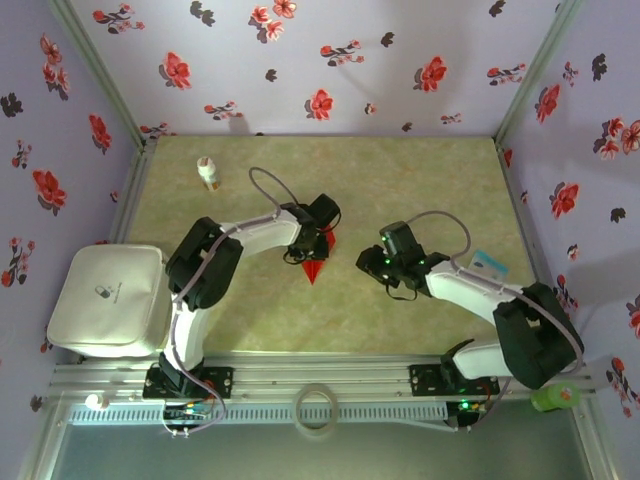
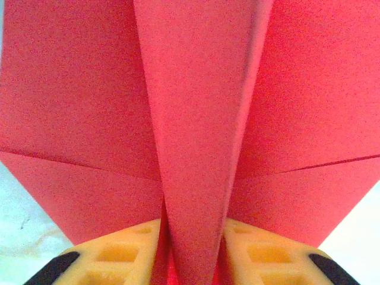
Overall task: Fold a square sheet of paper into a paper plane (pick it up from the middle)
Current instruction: Move a paper plane to the center of the table.
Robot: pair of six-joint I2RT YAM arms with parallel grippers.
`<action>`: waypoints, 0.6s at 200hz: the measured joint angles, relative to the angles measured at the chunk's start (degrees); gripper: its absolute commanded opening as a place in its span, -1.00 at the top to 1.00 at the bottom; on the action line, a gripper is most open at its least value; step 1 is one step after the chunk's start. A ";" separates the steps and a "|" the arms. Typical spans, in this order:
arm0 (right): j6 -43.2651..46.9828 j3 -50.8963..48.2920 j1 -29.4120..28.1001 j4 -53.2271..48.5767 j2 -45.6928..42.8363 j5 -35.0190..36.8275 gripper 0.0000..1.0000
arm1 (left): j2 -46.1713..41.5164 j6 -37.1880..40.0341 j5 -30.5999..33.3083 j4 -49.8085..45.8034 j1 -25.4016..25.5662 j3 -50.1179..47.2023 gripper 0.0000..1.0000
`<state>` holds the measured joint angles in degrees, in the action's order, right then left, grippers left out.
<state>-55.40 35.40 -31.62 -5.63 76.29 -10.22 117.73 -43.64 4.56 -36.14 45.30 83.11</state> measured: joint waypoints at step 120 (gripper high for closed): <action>2.82 -0.96 3.17 -4.20 -6.16 0.00 0.25 | 3.06 -2.86 3.41 -3.82 1.46 5.38 0.36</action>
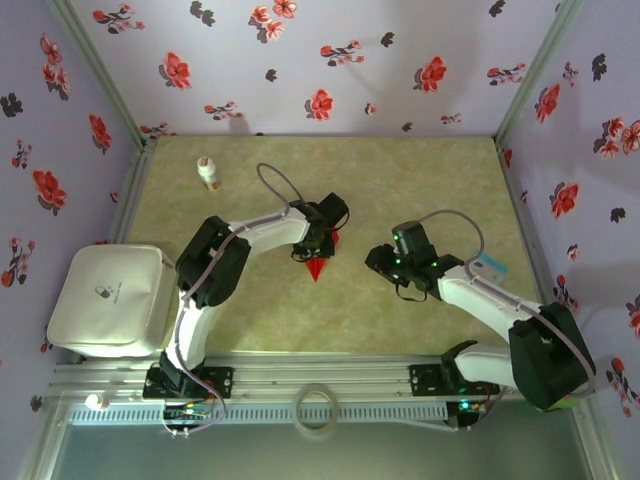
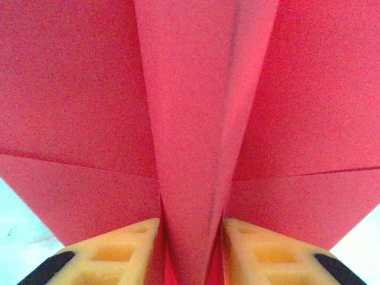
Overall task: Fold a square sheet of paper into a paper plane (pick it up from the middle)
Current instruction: Move a paper plane to the center of the table.
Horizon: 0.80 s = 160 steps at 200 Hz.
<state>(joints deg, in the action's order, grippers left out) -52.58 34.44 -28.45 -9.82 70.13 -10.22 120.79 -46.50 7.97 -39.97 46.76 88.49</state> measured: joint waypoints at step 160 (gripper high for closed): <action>0.61 0.02 0.46 -3.54 -1.51 1.31 0.21 | -7.06 -1.62 0.22 -0.13 0.00 -0.44 0.26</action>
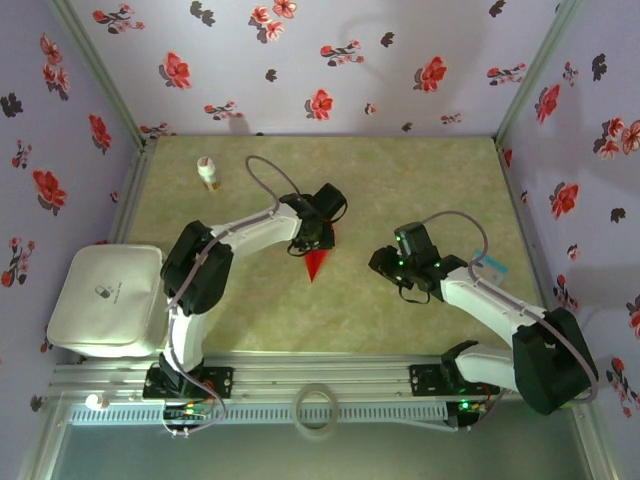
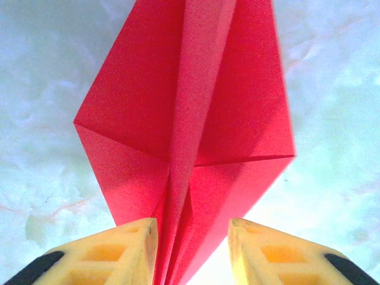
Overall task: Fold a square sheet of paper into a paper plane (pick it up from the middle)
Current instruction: Move a paper plane to the center of the table.
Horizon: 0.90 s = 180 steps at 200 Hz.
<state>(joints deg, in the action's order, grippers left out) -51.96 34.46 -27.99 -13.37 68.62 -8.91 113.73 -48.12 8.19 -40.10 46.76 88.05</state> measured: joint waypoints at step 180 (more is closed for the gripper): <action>11.15 10.88 2.32 -8.61 2.19 10.82 -0.08 | -43.01 11.23 6.47 17.25 -18.82 -37.35 -0.34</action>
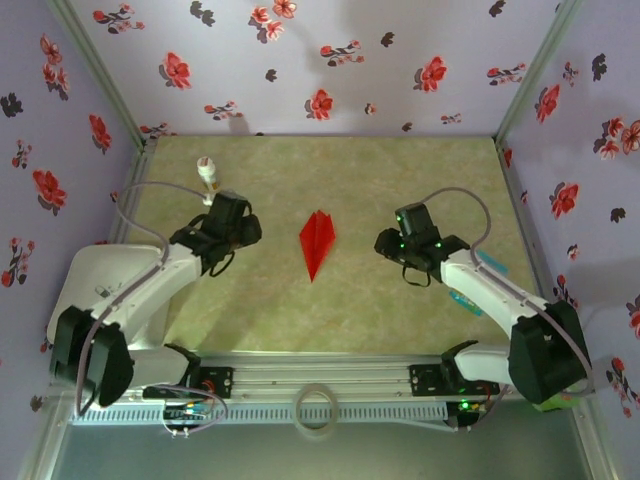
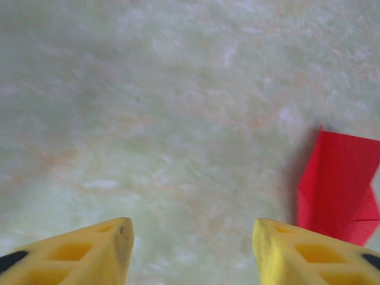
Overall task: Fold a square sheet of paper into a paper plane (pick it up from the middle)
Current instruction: Move a paper plane to the center of the table.
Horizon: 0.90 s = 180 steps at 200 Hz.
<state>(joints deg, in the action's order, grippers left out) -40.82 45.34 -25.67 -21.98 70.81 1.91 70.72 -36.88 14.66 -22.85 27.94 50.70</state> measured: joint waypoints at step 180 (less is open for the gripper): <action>41.11 -23.06 16.61 59.10 12.98 18.18 -0.89 | 9.49 34.51 0.44 49.20 -25.18 -21.31 -0.87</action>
<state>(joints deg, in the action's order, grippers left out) 0.30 22.28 -9.06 37.12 83.79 20.10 80.20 -2.37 15.09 26.35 2.76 29.39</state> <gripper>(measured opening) 0.942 0.937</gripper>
